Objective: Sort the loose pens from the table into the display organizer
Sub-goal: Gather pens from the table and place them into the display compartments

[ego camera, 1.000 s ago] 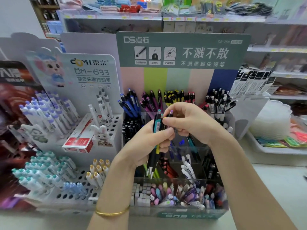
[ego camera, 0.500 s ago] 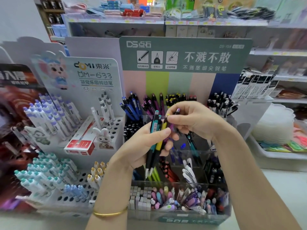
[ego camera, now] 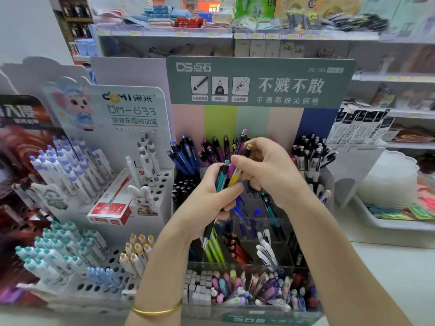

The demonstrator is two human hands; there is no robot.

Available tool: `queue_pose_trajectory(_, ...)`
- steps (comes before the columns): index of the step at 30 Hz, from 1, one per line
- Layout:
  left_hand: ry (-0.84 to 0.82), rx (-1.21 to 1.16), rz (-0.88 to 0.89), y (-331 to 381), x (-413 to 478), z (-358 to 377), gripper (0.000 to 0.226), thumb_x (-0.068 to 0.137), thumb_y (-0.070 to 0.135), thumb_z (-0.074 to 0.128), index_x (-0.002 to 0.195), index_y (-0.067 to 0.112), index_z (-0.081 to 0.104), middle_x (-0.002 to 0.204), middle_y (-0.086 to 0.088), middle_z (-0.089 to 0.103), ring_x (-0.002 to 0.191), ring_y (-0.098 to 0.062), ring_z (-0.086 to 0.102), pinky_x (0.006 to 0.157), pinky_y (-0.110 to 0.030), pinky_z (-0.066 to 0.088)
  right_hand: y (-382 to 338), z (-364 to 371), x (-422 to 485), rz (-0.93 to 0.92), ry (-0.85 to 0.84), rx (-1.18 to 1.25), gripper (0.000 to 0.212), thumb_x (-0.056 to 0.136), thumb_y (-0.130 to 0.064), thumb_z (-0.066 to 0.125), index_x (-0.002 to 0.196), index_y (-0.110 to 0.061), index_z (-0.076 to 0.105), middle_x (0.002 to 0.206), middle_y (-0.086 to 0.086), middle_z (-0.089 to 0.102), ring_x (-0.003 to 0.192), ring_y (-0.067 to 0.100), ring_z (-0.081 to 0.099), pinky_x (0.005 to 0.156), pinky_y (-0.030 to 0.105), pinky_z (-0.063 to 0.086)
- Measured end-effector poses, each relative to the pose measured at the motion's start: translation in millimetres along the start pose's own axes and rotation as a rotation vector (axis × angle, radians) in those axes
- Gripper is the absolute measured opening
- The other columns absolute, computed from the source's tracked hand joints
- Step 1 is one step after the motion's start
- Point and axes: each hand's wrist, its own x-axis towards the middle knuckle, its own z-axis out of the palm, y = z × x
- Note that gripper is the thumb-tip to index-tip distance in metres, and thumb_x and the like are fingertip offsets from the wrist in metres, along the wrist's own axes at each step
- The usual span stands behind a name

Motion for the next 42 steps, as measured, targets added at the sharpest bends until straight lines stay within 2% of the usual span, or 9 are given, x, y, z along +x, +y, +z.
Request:
queue_pose_trajectory(4, 0.043, -0.055, -0.011, 2.0, 2.4, -2.5, 0.007, 0.099, 0.013, 0.051, 0.106, 0.015, 0.052, 0.076, 0.001, 0.056, 0.057, -0.009, 0.046, 0.044, -0.019, 0.032, -13.3, -21.3, 8.5, 0.003, -0.04, 0.131, 0.01, 0.094, -0.005, 0.056, 0.103, -0.002, 0.054, 0.066, 0.004, 0.058, 0.043, 0.006, 0.045, 0.037, 0.017, 0.035)
queue_pose_trajectory(9, 0.24, -0.079, -0.016, -0.2, 5.4, -9.1, 0.014, 0.098, 0.01, 0.052, 0.112, 0.014, 0.054, 0.092, -0.004, 0.061, 0.053, -0.007, 0.046, 0.041, -0.017, 0.031, -30.7, -45.1, 26.8, -0.319, 0.077, -0.197, 0.012, 0.096, -0.007, 0.054, 0.096, -0.019, 0.051, 0.082, -0.004, 0.059, 0.068, 0.009, 0.058, 0.062, 0.02, 0.048)
queue_pose_trajectory(13, 0.29, -0.161, 0.028, -1.0, 11.1, -13.4, 0.015, 0.099, 0.007, 0.05, 0.113, 0.011, 0.054, 0.088, -0.006, 0.062, 0.053, -0.009, 0.044, 0.04, -0.018, 0.031, -26.6, -32.2, 34.3, -0.433, 0.011, -0.422, 0.014, 0.096, -0.009, 0.054, 0.107, -0.017, 0.05, 0.087, -0.021, 0.051, 0.077, -0.01, 0.052, 0.07, 0.003, 0.038)
queue_pose_trajectory(20, 0.282, -0.212, 0.071, -3.1, 14.0, -19.6, 0.017, 0.099, 0.002, 0.047, 0.115, 0.005, 0.054, 0.076, -0.003, 0.06, 0.052, -0.01, 0.04, 0.04, -0.018, 0.03, -31.3, -26.4, 44.2, -0.557, -0.055, -0.579, 0.022, 0.097, -0.01, 0.053, 0.119, -0.008, 0.051, 0.097, -0.007, 0.052, 0.083, 0.007, 0.046, 0.07, 0.004, 0.035)
queue_pose_trajectory(26, 0.27, -0.245, 0.058, -3.7, 17.6, -16.1, 0.015, 0.099, 0.001, 0.047, 0.112, 0.004, 0.054, 0.071, -0.002, 0.06, 0.049, -0.01, 0.041, 0.038, -0.017, 0.03, -19.5, -12.3, 45.5, -0.503, -0.137, -0.676, 0.024, 0.097, -0.009, 0.051, 0.12, -0.003, 0.05, 0.11, 0.009, 0.059, 0.099, 0.022, 0.052, 0.077, 0.026, 0.035)
queue_pose_trajectory(31, 0.273, -0.248, 0.06, -4.9, 19.3, -17.4, 0.015, 0.098, 0.001, 0.048, 0.111, 0.004, 0.055, 0.071, -0.003, 0.059, 0.049, -0.009, 0.041, 0.037, -0.017, 0.031, -1.9, -7.8, 50.4, -0.431, -0.06, -0.736, 0.02, 0.093, -0.011, 0.054, 0.11, -0.002, 0.053, 0.103, 0.011, 0.056, 0.091, 0.029, 0.053, 0.082, 0.043, 0.043)
queue_pose_trajectory(36, 0.273, -0.254, 0.057, -4.5, 19.3, -18.3, 0.015, 0.098, 0.0, 0.048, 0.111, 0.005, 0.055, 0.071, -0.002, 0.06, 0.049, -0.008, 0.041, 0.037, -0.016, 0.031, 2.5, -4.9, 52.8, -0.374, -0.068, -1.087, 0.027, 0.088, -0.021, 0.061, 0.109, -0.004, 0.058, 0.099, 0.004, 0.035, 0.084, 0.024, 0.04, 0.068, 0.037, 0.043)
queue_pose_trajectory(38, 0.27, -0.253, 0.056, -4.7, 18.9, -18.6, 0.014, 0.098, 0.0, 0.048, 0.11, 0.004, 0.055, 0.072, -0.002, 0.06, 0.049, -0.008, 0.041, 0.037, -0.016, 0.031, 3.1, -4.8, 51.8, -0.376, -0.079, -1.176, 0.032, 0.086, -0.023, 0.063, 0.115, -0.009, 0.058, 0.105, 0.005, 0.039, 0.092, 0.026, 0.042, 0.068, 0.036, 0.042)
queue_pose_trajectory(42, 0.266, -0.257, 0.047, -6.9, 18.6, -18.4, 0.012, 0.098, 0.001, 0.047, 0.107, 0.004, 0.054, 0.071, -0.002, 0.059, 0.049, -0.009, 0.041, 0.037, -0.016, 0.031, 11.3, -5.4, 46.0, -0.542, -0.007, -0.925, 0.054, 0.078, -0.011, 0.073, 0.128, -0.018, 0.054, 0.111, 0.006, 0.052, 0.097, 0.027, 0.054, 0.068, 0.041, 0.051)
